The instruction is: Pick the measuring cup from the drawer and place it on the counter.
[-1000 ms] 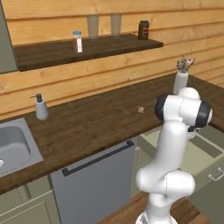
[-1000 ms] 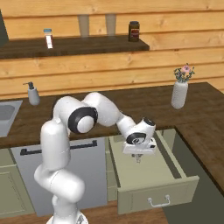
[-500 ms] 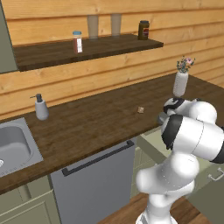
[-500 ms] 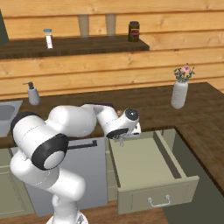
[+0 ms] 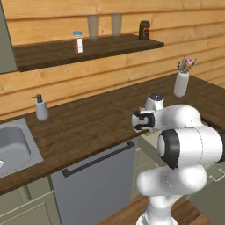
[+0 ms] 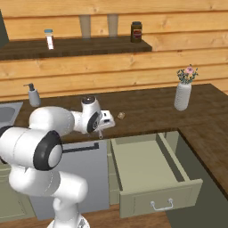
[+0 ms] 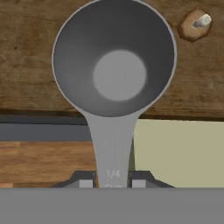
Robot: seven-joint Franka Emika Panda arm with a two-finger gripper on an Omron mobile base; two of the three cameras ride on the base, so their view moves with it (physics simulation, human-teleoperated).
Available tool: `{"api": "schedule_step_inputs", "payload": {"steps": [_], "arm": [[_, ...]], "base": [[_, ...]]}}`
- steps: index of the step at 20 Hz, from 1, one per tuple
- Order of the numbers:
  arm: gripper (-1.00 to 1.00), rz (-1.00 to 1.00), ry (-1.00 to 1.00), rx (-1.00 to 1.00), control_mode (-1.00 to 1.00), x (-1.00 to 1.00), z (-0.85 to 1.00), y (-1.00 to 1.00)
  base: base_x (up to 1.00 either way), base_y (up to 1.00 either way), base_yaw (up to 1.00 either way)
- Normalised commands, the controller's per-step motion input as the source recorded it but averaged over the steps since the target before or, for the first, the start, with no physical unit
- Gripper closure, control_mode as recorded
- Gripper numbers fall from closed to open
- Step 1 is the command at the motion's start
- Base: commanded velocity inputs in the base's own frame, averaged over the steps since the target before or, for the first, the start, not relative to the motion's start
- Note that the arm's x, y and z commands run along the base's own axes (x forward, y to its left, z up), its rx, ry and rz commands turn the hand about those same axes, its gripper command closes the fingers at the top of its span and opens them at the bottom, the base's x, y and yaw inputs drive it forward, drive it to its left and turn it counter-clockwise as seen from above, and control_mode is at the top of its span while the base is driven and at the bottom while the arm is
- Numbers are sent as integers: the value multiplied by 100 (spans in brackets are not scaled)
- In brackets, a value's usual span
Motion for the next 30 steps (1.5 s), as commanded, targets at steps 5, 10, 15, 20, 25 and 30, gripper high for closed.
{"api": "schedule_step_inputs", "payload": {"steps": [5, 10, 15, 20, 25, 30], "arm": [[100, -1, 3, 8, -100, 46, -2, 23], [100, 0, 0, 2, -100, 89, -48, 62], [-100, 0, 0, 1, -100, 68, -26, 74], [-100, -4, -4, 0, -100, -42, 70, 1], [-100, -11, -17, 1, -100, -94, 100, -31], [-100, -1, -28, 27, -100, -100, 91, -100]], "base": [[0, 0, 0], [0, 0, 0], [0, 0, 0], [0, 0, 0], [0, 0, 0], [0, 0, 0]]}}
